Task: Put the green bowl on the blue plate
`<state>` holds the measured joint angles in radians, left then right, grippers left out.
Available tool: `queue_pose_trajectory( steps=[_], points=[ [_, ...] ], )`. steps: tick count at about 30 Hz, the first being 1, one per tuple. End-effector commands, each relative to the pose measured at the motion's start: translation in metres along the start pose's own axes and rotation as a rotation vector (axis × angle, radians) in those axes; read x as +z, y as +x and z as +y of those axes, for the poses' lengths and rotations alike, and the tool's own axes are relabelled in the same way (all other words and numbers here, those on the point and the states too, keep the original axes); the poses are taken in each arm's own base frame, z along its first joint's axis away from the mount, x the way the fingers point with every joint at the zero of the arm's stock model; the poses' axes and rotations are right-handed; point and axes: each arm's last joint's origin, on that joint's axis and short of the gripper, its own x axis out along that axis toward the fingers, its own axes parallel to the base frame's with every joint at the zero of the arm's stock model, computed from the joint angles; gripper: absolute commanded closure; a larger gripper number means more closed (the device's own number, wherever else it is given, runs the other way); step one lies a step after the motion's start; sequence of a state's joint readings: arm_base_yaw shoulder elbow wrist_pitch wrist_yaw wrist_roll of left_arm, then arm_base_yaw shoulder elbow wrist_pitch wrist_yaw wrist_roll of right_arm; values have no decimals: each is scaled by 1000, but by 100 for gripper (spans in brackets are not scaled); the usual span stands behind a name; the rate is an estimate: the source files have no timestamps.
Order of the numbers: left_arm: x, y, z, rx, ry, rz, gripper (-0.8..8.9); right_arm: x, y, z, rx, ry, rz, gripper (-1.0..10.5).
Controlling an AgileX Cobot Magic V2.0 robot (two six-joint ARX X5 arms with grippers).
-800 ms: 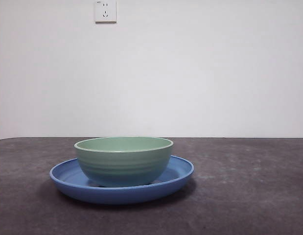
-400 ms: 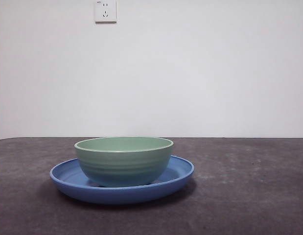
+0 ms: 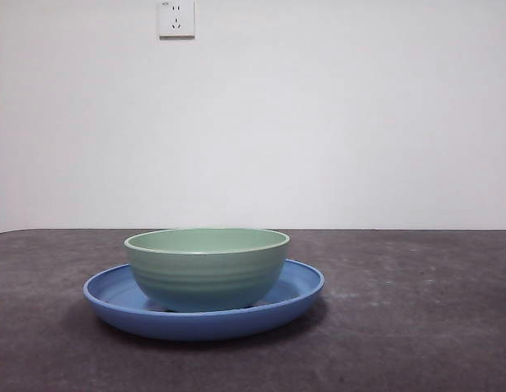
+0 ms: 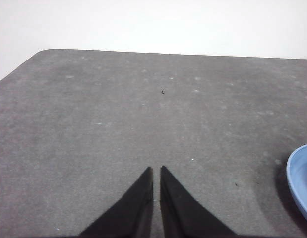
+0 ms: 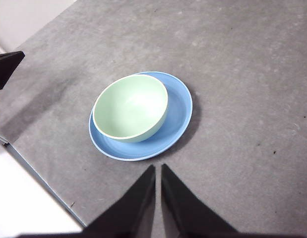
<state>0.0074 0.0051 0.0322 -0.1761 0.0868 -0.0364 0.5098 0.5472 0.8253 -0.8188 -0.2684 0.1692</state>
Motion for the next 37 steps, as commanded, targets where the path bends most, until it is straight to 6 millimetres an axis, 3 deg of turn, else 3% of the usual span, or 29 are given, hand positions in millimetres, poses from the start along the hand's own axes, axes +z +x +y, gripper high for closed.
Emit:
queue_pose_trajectory(
  steps=[1, 8, 15, 22, 30, 37],
  points=[
    [-7, 2, 1, 4, -4, 26, 790, 3, 0, 1, 10, 0, -10, 930],
    [-7, 2, 1, 4, -4, 26, 790, 3, -9, -4, -48, 29, -69, 930],
    [-7, 2, 1, 4, -4, 26, 790, -6, -27, -25, -345, -86, -260, 930],
    [-7, 2, 1, 4, -4, 26, 790, -40, 0, -53, -493, -260, -517, 930],
    [-7, 2, 1, 4, -4, 26, 790, -99, 36, -81, -669, -211, -530, 930],
    [-7, 2, 1, 4, -4, 26, 790, -124, 51, -94, -769, -149, -499, 930]
  ],
)
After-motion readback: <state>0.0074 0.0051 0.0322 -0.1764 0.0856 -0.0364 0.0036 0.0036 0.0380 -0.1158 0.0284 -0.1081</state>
